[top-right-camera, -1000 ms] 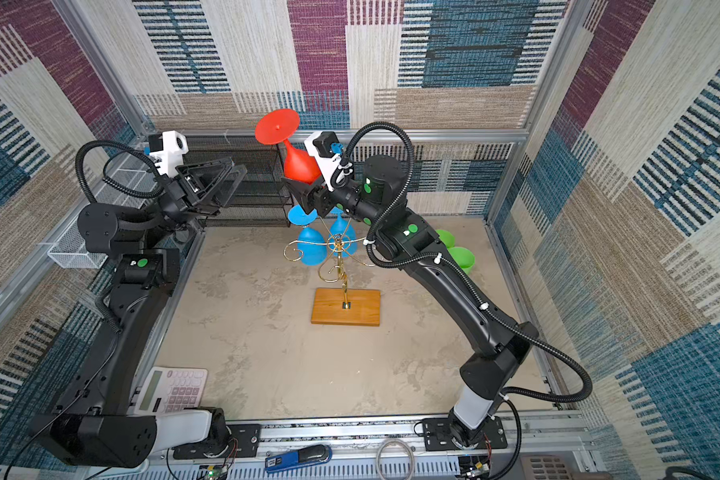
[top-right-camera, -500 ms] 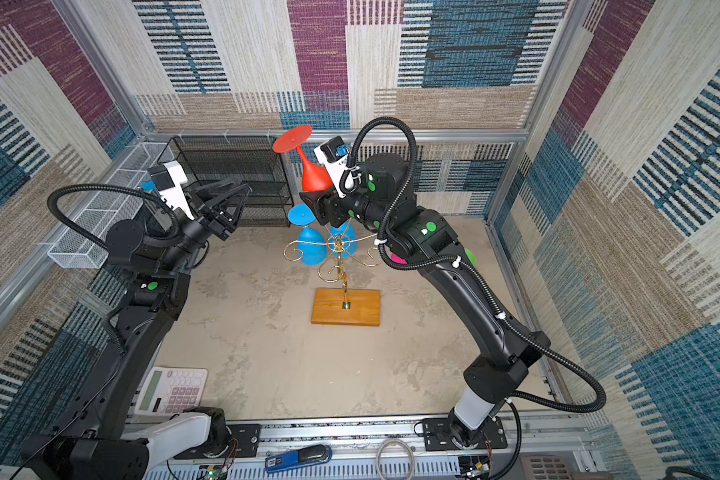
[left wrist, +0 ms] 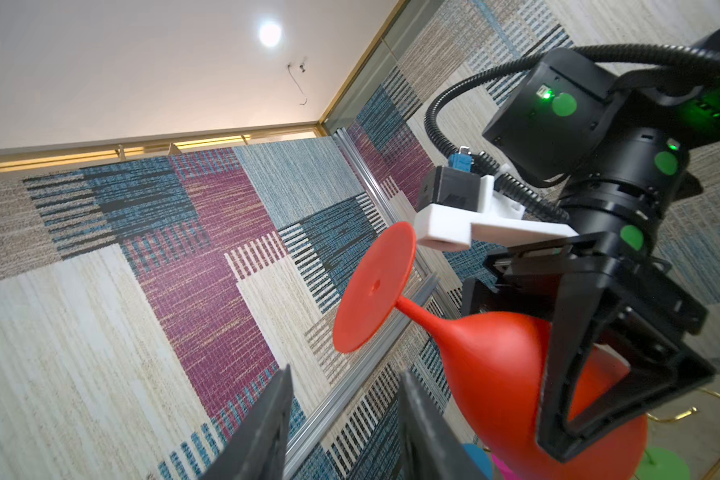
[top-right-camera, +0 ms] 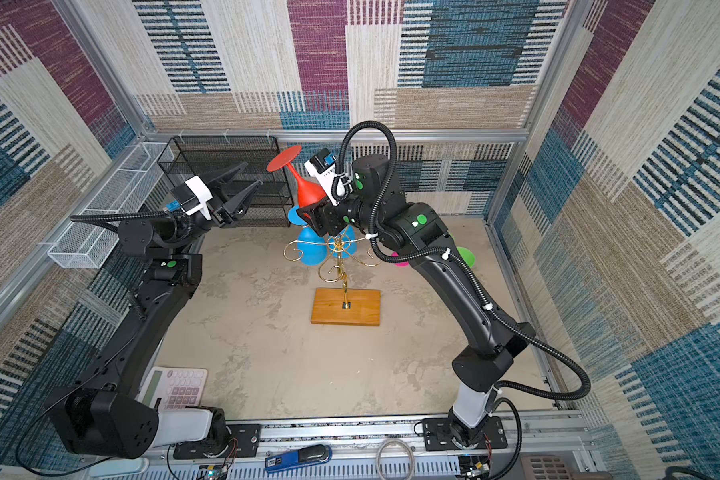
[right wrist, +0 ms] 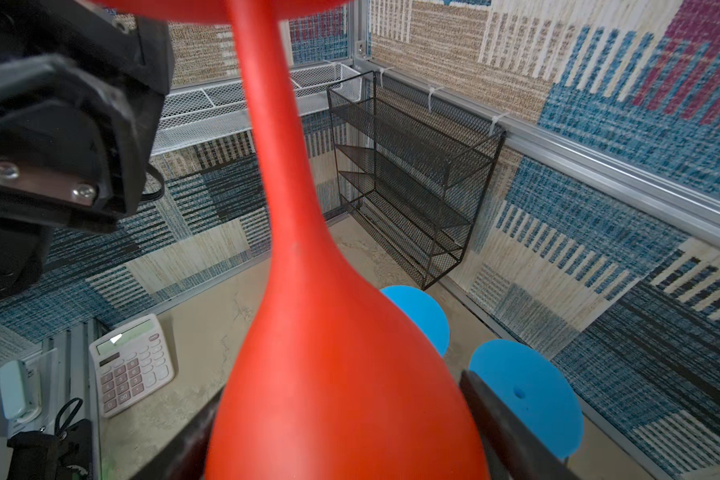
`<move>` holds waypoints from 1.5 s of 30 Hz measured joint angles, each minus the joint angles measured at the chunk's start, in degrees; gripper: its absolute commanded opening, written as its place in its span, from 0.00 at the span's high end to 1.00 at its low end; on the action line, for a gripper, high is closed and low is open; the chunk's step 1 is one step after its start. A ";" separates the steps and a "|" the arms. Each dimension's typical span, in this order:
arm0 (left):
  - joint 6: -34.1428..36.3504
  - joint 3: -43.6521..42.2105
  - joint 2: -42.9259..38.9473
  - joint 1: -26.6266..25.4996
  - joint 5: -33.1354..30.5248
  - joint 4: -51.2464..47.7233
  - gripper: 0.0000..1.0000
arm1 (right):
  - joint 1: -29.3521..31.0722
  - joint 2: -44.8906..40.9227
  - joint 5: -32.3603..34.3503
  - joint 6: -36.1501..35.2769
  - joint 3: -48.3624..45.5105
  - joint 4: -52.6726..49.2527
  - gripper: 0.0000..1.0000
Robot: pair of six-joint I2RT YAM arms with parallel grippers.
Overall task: Take the wine glass off the wine glass rack
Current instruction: 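Close the right gripper on the red glass bowl and open the left gripper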
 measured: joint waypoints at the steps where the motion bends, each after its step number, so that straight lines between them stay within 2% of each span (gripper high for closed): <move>1: 0.48 0.04 0.31 -0.02 1.01 0.44 0.55 | 0.00 0.00 -0.46 0.02 -0.26 0.04 0.37; 11: 3.32 0.07 0.68 -0.48 2.58 1.46 0.55 | 0.17 -0.74 -4.46 1.09 -4.15 0.46 0.40; 30: 4.94 -0.02 1.11 -0.85 5.11 1.38 0.56 | 1.38 -1.68 -7.06 2.01 -5.84 2.21 0.43; 38: 5.18 0.33 1.68 -0.98 5.05 1.44 0.67 | 1.92 -1.79 -7.08 2.40 -7.15 2.25 0.44; 45: 5.53 0.33 1.77 -1.16 5.73 1.40 0.86 | 2.21 -1.79 -7.10 3.39 -7.85 3.54 0.43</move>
